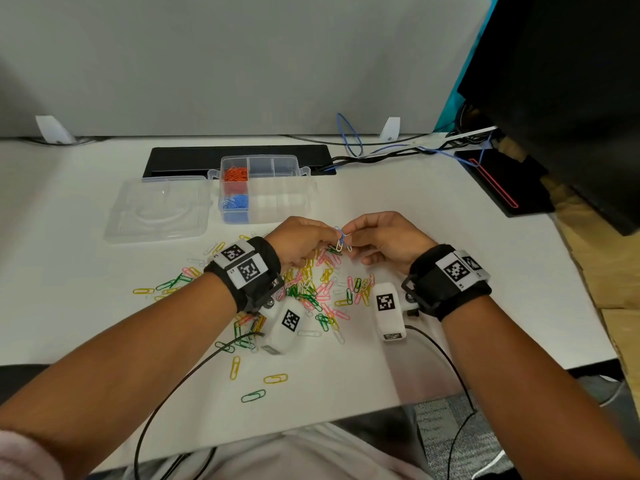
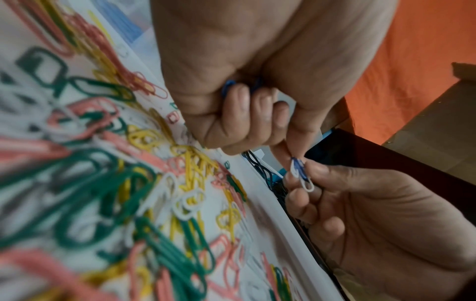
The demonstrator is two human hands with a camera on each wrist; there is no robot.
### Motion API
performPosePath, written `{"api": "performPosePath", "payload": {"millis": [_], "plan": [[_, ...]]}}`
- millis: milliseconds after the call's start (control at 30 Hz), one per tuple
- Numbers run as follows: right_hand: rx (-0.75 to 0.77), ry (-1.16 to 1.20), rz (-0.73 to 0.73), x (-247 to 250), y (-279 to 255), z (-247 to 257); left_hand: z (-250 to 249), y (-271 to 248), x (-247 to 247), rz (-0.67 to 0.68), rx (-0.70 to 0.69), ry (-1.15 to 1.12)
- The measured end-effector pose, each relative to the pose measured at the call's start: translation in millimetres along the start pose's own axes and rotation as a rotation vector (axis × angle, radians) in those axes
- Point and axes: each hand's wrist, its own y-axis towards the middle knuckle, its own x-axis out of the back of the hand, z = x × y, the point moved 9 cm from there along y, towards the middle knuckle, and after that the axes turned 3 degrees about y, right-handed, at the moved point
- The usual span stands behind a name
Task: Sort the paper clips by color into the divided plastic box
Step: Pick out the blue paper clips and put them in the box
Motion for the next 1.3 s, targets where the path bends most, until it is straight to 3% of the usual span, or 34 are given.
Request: {"api": "performPosePath", "payload": {"millis": [333,533,733,967,1100,1300], "plan": [[0.037,0.098,0.011,-11.0,1.5,5.5,-0.5,-7.7,8.5,0.004,-0.018,-0.126],[0.059,0.134,-0.011,-14.1,1.5,5.8,5.1,-7.7,18.3,-0.079,-0.020,-0.135],[0.078,0.162,0.009,-23.9,5.5,9.6,6.7,-12.6,25.2,-0.058,-0.001,-0.105],[0.094,0.050,-0.055,-26.2,10.1,11.6,22.6,-16.0,53.2,-0.106,0.009,-0.093],[0.097,0.012,0.006,-43.6,9.7,14.4,26.6,-19.9,55.5,-0.063,-0.023,-0.118],[0.278,-0.207,-0.078,-45.7,11.5,32.6,24.6,-23.0,57.7,-0.040,-0.016,-0.044]]}}
